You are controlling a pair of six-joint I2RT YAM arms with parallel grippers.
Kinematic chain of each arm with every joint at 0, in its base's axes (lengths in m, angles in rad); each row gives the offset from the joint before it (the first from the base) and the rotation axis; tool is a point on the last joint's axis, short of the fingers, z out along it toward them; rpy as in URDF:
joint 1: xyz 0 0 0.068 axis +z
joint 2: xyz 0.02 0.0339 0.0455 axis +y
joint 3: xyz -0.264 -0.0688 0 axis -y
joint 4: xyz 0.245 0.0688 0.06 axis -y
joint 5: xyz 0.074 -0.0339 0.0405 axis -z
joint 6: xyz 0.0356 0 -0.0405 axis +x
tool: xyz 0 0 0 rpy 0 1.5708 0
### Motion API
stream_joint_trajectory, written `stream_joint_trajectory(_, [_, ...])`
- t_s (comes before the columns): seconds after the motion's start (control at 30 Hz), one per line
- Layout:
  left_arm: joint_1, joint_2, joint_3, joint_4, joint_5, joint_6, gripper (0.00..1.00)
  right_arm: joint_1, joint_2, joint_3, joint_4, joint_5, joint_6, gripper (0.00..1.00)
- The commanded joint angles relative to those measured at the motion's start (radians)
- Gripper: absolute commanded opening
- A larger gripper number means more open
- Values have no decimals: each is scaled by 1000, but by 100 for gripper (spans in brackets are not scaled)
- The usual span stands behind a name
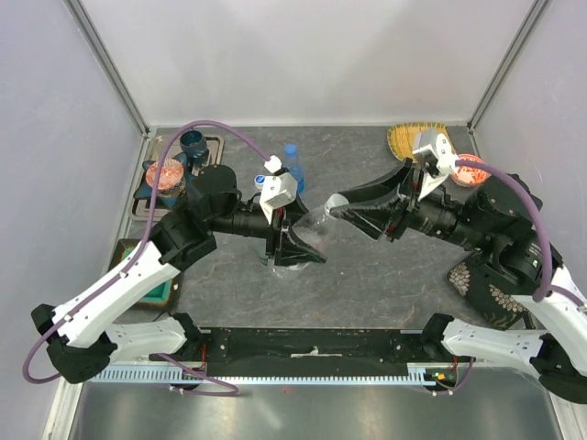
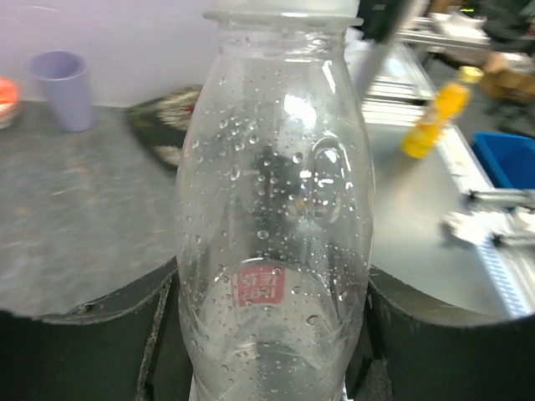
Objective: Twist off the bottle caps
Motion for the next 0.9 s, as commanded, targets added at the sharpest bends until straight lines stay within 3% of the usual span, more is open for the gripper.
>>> stream_joint_trajectory(0.0, [43,30,53,160,413,-168,28,8,-24,-44,-1,-267,-86,0])
stream_joint_trajectory(0.3, [78,111,19,425,596,-396,29,8,-76,-61,9,-534,-107,0])
stream_joint_trajectory(0.53, [87,153,25,431,611,-402,29,8,-90,-59,9,-637,-110,0])
stream_joint_trajectory(0.77, [115,170,11,428,614,-401,29,7,-99,-61,6,-645,-116,0])
stream_joint_trajectory(0.87, [129,164,2,418,600,-391,29,8,-107,-50,8,-541,-113,0])
